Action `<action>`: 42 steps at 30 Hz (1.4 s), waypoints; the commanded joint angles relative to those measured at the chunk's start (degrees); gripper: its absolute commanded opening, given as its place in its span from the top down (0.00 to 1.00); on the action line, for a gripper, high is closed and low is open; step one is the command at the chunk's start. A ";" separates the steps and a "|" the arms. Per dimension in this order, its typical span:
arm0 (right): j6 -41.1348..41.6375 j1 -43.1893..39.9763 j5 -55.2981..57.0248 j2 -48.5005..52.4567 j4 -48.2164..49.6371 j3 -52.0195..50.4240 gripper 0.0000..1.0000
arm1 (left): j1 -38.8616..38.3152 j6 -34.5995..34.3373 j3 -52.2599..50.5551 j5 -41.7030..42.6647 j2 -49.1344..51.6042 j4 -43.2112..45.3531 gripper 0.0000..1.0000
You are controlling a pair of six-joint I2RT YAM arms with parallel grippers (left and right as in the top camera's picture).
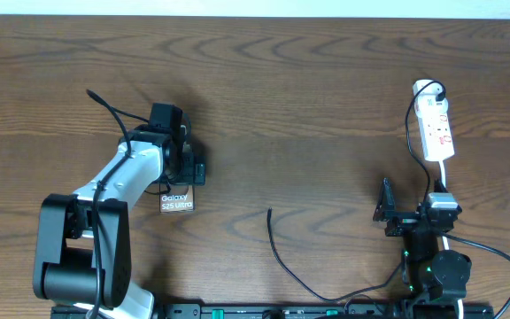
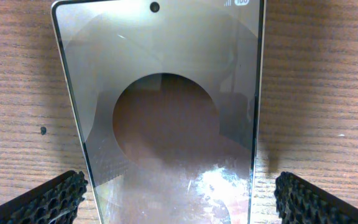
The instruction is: Plug charger to phone and switch on socket
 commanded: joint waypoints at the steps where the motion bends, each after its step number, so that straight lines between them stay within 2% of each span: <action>1: -0.68 0.48 0.44 -0.20 -0.26 -0.07 0.01 | 0.02 -0.48 -0.33 -0.90 0.09 0.20 0.00; 42: -0.70 0.48 0.46 -0.15 -0.26 -0.07 0.01 | 0.02 -0.44 -3.23 -0.92 0.09 2.01 0.01</action>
